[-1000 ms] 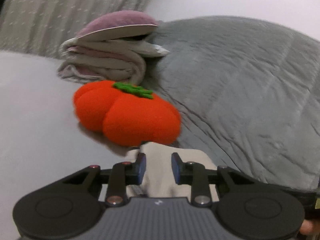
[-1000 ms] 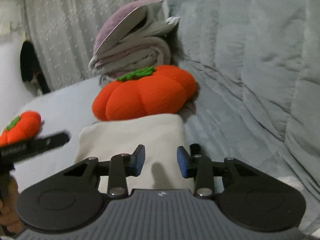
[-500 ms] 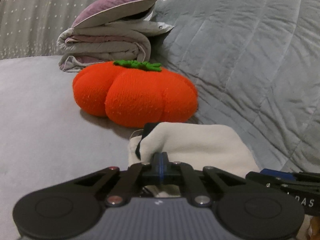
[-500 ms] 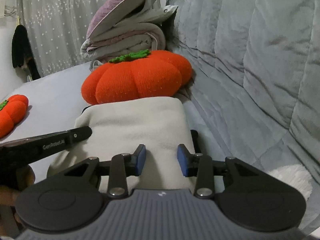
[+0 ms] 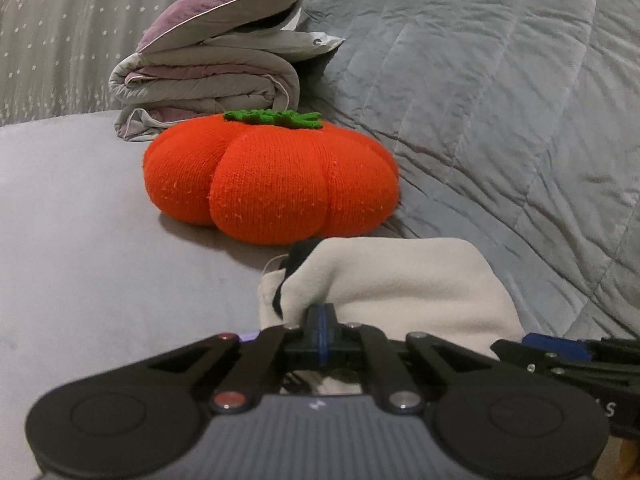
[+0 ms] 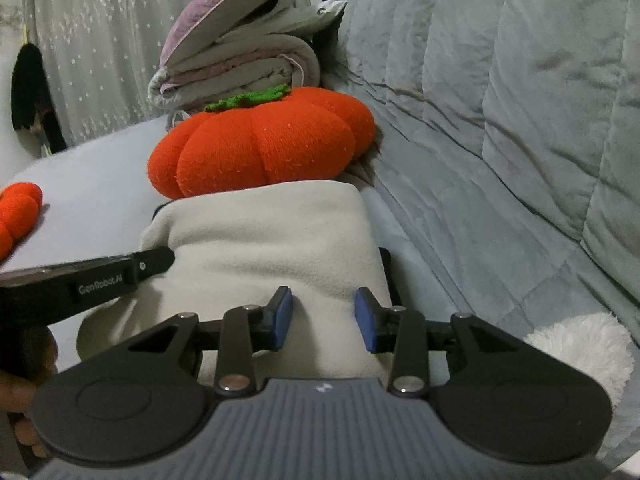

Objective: Fold clothes
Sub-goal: 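Lower the bundle onto the bed and open both grippers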

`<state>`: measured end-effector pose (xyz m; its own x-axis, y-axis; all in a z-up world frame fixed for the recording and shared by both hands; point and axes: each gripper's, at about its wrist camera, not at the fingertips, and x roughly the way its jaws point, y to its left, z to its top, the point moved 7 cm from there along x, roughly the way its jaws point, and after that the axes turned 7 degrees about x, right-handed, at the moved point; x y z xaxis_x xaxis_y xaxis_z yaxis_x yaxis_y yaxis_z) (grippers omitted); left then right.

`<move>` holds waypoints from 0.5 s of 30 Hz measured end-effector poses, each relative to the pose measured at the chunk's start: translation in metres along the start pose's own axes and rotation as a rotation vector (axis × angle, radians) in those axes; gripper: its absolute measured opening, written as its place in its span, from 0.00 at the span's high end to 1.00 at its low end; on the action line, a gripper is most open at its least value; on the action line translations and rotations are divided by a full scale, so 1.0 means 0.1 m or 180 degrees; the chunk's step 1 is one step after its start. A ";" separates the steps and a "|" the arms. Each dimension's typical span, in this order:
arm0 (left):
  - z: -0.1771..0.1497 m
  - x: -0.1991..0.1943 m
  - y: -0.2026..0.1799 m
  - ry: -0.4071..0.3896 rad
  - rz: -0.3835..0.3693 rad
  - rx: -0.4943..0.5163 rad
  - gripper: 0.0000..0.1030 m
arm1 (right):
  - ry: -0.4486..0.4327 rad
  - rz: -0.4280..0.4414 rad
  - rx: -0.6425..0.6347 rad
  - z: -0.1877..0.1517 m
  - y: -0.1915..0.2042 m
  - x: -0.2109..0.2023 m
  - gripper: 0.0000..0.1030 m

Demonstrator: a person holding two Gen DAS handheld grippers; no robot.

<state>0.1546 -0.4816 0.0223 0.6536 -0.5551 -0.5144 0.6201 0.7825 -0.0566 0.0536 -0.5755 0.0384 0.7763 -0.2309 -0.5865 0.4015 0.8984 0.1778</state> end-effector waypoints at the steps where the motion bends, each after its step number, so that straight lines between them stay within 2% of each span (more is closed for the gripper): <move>1: 0.02 0.00 -0.02 0.0016 0.0008 0.0068 0.98 | 0.0037 -0.0042 -0.0045 0.01 0.01 0.02 0.62; 4: 0.14 -0.05 0.01 0.0127 -0.0020 0.0087 0.97 | 0.0166 -0.0135 -0.0107 0.08 0.02 0.03 0.58; 6: 0.24 -0.19 0.08 0.0103 -0.0005 -0.0015 0.95 | 0.0148 -0.0174 -0.0012 0.18 0.01 -0.07 0.41; 8: 0.34 -0.41 0.16 0.0022 0.0034 -0.0099 0.82 | 0.0036 0.0006 0.0287 0.22 -0.04 -0.28 0.36; 9: 0.34 -0.50 0.19 0.0021 0.0080 -0.0073 0.81 | -0.0017 0.0090 0.0416 0.23 -0.07 -0.39 0.34; 11: 0.33 -0.68 0.24 0.0033 0.0181 0.0001 0.81 | -0.0060 0.0082 0.0472 0.18 -0.09 -0.55 0.33; 15: 0.11 -0.99 0.33 0.0153 0.0259 -0.0048 0.78 | -0.0016 -0.0026 0.0303 -0.05 -0.11 -0.77 0.33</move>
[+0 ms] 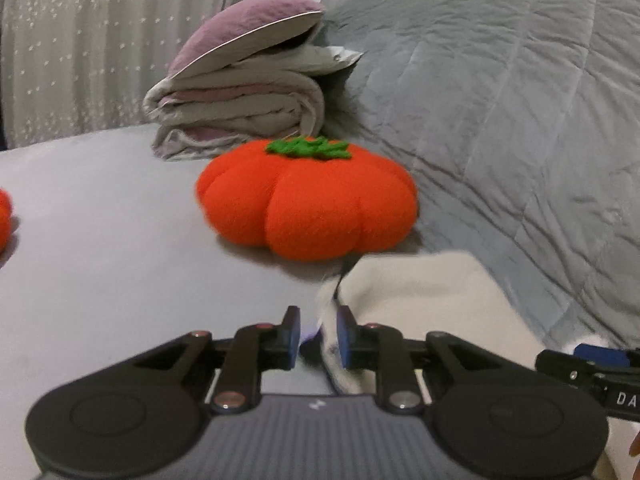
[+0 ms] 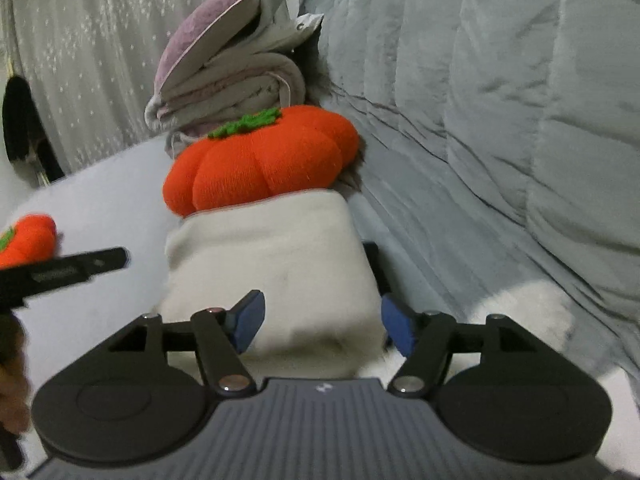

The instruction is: Fold clothes

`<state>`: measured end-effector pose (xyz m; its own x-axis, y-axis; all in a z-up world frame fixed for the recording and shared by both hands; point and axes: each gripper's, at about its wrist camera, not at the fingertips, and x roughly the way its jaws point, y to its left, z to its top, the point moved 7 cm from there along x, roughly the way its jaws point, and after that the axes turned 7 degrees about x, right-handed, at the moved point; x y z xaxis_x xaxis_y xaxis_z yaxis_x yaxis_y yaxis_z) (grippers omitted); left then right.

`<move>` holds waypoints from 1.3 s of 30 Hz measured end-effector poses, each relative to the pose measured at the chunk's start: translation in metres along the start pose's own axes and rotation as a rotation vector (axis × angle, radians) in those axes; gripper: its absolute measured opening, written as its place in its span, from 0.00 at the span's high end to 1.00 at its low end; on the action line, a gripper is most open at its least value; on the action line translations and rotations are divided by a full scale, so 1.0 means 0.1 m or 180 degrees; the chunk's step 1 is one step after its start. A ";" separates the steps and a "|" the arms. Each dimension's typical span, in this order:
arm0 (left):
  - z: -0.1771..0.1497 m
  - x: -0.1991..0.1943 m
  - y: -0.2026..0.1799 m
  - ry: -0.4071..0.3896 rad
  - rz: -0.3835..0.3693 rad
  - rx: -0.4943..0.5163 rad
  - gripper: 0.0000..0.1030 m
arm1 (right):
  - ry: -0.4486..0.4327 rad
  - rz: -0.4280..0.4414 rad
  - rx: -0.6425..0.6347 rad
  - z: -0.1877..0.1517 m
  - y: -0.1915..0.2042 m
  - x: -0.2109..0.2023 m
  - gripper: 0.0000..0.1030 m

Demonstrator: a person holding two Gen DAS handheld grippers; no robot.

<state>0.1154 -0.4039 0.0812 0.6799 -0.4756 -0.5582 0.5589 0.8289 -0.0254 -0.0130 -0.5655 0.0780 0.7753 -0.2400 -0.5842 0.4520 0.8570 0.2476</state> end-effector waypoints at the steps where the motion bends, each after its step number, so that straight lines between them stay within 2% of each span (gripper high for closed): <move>1: -0.07 -0.07 0.01 0.0027 -0.0007 -0.0035 0.71 | 0.0002 -0.0019 -0.0042 -0.05 0.01 -0.05 0.33; 2: -0.14 -0.14 0.01 0.0051 -0.0017 -0.0071 0.61 | 0.0004 -0.0016 -0.0079 -0.08 0.04 -0.09 0.33; 6: -0.32 -0.36 -0.05 0.0103 0.0008 -0.0016 0.42 | 0.0031 -0.0066 -0.0341 -0.18 0.21 -0.22 0.24; 10: -0.37 -0.55 -0.14 0.0092 0.0057 0.0109 0.24 | 0.0124 -0.0152 -0.0469 -0.24 0.30 -0.27 0.20; 12: -0.39 -0.63 -0.17 0.0096 0.0056 0.0151 0.23 | 0.0116 -0.0170 -0.0471 -0.26 0.32 -0.31 0.03; 13: -0.41 -0.66 -0.16 0.0104 0.0097 0.0166 0.22 | 0.0083 -0.0175 -0.0496 -0.28 0.33 -0.34 0.00; 15: -0.46 -0.72 -0.13 0.0119 0.0189 0.0190 0.20 | 0.0040 -0.0190 -0.0509 -0.30 0.34 -0.39 0.00; 17: -0.50 -0.76 -0.08 0.0118 0.0204 0.0142 0.07 | 0.0017 -0.0211 -0.0491 -0.32 0.34 -0.44 0.00; 19: -0.54 -0.77 -0.05 0.0106 0.0225 0.0093 0.01 | 0.0039 -0.0259 -0.0432 -0.35 0.35 -0.46 0.00; 24: -0.63 -0.76 -0.07 0.0175 0.0134 0.0098 0.01 | -0.0054 -0.0425 -0.0402 -0.40 0.39 -0.52 0.00; 29: -0.69 -0.73 -0.04 0.0269 0.0148 0.0018 0.01 | -0.0087 -0.0428 -0.0408 -0.46 0.41 -0.54 0.00; 39: -0.78 -0.70 -0.11 0.0353 0.0174 0.0184 0.01 | -0.0133 -0.0485 -0.0407 -0.51 0.41 -0.53 0.00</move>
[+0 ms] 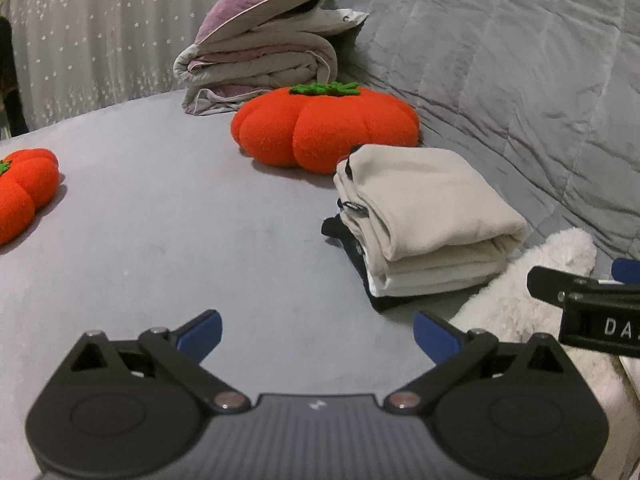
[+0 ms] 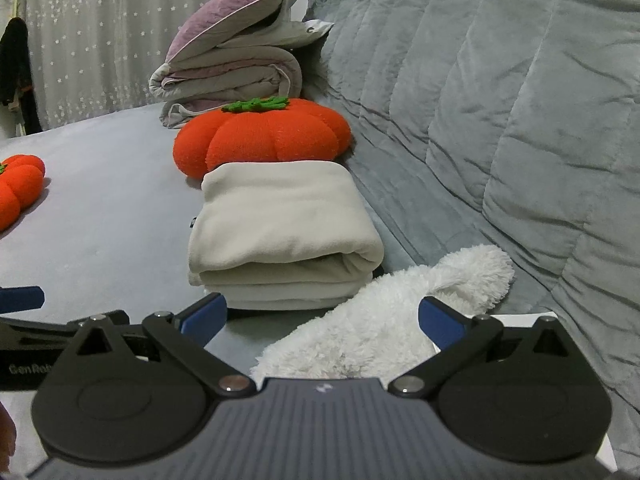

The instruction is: Fold clothes

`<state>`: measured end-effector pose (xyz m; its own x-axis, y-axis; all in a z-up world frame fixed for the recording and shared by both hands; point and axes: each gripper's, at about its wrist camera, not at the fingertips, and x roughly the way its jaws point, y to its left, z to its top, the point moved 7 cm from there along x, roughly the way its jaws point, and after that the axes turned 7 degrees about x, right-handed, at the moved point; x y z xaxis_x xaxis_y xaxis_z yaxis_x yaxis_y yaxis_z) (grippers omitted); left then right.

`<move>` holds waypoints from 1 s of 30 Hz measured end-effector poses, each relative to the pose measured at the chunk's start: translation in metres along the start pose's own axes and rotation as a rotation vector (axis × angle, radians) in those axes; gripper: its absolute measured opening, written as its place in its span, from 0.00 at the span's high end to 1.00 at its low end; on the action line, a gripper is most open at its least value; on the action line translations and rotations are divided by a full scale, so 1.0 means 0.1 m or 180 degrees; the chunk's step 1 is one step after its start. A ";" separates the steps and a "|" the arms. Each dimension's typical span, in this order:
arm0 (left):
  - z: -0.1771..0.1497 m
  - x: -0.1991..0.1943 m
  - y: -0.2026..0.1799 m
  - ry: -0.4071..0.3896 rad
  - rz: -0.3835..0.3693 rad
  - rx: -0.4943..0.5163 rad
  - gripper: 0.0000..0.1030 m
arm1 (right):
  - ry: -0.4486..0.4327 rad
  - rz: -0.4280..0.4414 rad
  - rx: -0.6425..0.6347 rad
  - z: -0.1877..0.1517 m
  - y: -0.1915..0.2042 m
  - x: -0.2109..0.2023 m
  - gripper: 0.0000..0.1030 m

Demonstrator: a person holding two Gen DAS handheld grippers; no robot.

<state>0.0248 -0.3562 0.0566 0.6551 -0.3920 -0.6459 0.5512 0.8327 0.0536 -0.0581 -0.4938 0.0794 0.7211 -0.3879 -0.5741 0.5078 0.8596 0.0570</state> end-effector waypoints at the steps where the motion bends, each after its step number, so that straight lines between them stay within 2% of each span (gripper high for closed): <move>1: -0.01 0.00 -0.01 0.0007 0.0002 0.0008 0.01 | -0.0003 -0.0005 -0.0003 -0.01 0.00 0.00 0.00; 30: -0.07 0.06 -0.18 0.0052 0.0003 0.0154 0.01 | 0.0003 -0.0023 -0.0021 -0.08 -0.02 0.06 0.00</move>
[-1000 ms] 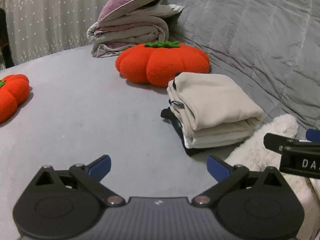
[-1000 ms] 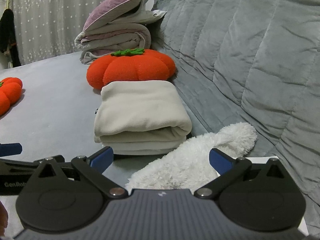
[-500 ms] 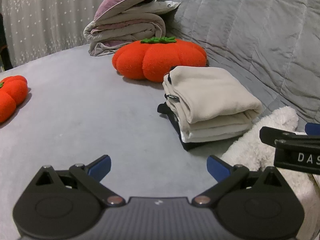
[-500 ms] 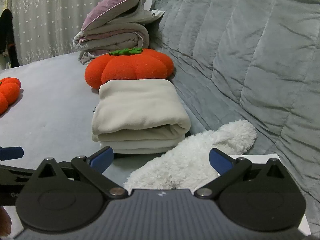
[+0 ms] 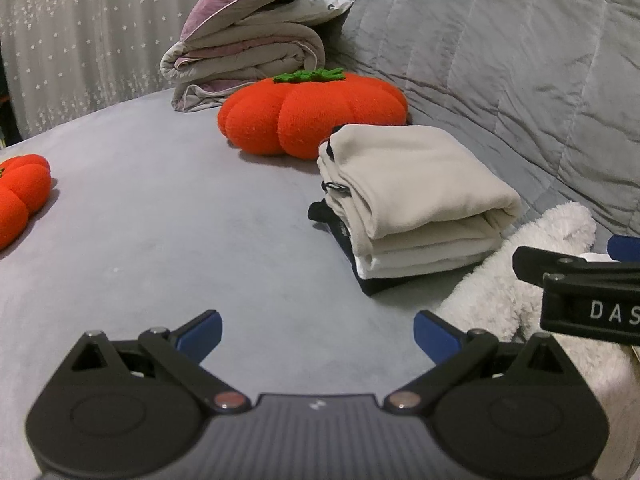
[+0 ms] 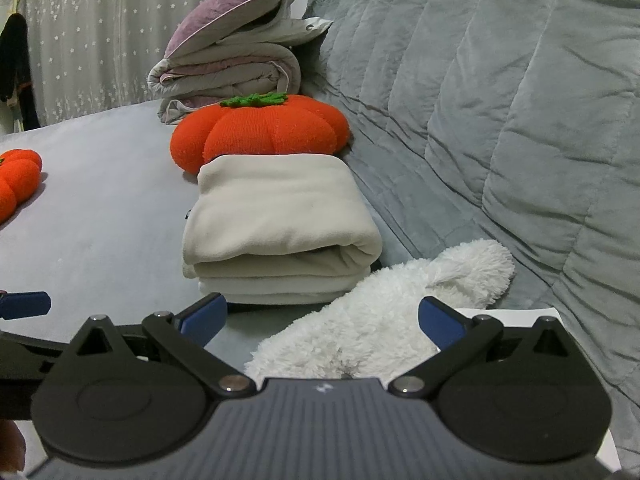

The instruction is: Fold clothes

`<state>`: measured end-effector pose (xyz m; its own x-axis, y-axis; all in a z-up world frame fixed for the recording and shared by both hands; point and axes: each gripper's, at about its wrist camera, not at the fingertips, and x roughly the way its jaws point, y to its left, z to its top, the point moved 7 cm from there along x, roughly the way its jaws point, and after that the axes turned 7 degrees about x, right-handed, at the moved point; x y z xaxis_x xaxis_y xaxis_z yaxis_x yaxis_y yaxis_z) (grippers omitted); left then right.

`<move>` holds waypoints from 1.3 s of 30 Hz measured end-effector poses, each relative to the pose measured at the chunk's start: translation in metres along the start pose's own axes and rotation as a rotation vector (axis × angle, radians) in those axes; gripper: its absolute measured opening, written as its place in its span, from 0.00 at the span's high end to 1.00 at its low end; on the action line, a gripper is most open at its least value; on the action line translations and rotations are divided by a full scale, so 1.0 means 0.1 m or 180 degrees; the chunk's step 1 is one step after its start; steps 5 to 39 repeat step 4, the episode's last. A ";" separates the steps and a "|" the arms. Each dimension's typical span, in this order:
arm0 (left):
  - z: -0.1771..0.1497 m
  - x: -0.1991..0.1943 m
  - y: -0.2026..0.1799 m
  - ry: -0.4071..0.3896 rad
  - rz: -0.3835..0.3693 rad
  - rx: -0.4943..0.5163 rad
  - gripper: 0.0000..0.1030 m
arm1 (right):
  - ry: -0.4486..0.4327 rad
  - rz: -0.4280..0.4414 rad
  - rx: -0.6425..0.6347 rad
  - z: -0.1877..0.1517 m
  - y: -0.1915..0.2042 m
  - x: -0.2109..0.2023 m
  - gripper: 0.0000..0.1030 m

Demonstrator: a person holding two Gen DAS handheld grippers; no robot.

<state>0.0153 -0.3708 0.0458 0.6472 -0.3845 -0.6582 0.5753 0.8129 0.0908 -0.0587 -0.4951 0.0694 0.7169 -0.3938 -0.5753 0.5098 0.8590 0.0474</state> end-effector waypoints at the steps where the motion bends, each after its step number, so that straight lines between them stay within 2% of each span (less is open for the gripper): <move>1: 0.00 0.00 -0.01 -0.0001 -0.0002 0.0008 0.01 | 0.0003 -0.0002 -0.0004 0.00 0.00 0.01 0.00; 39: 0.01 0.00 -0.04 -0.0005 -0.0011 0.0031 0.01 | 0.0004 -0.0003 -0.0017 0.00 0.00 0.01 0.00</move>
